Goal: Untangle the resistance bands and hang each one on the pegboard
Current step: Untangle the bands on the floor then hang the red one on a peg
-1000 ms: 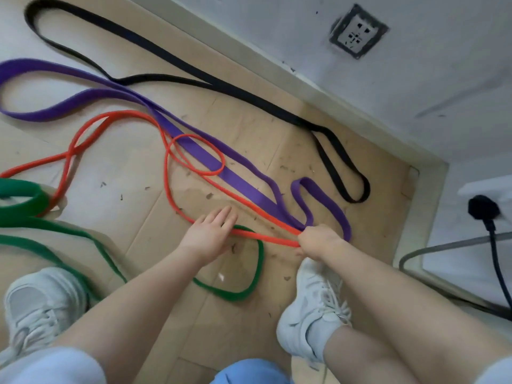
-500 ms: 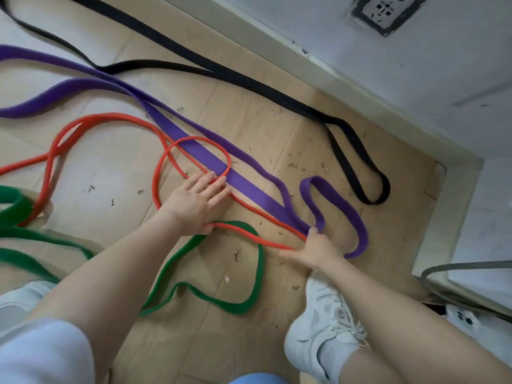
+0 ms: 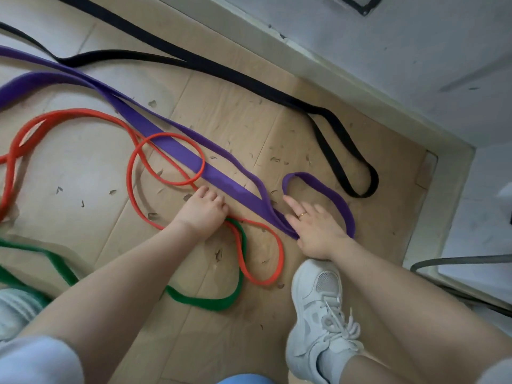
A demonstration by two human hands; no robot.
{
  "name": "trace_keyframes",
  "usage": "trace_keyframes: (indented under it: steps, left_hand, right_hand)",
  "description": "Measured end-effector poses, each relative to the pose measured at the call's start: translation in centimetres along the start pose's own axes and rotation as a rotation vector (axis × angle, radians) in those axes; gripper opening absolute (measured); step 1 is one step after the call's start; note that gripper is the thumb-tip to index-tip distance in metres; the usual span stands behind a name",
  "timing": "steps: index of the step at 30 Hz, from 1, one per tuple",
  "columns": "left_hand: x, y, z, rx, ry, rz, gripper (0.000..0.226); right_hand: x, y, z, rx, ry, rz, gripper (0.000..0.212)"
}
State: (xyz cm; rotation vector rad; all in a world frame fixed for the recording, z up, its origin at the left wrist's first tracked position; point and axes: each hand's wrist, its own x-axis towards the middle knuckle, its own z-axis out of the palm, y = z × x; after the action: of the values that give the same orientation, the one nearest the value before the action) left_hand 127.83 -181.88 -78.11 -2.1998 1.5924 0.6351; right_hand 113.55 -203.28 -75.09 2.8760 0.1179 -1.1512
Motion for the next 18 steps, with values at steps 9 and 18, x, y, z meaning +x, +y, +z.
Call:
trace_keyframes:
  steps: [9,18]
  left_hand:
    - [-0.2,-1.0,-2.1,-0.178,-0.020,0.066,0.037]
    - [-0.6,-1.8,-2.4,-0.253,-0.164,0.059,0.034]
  right_hand:
    - [-0.7,2.1,3.3,-0.355,0.054,-0.112,0.045]
    - [0.7,-0.3,4.1,-0.253,0.228,0.018,0.021]
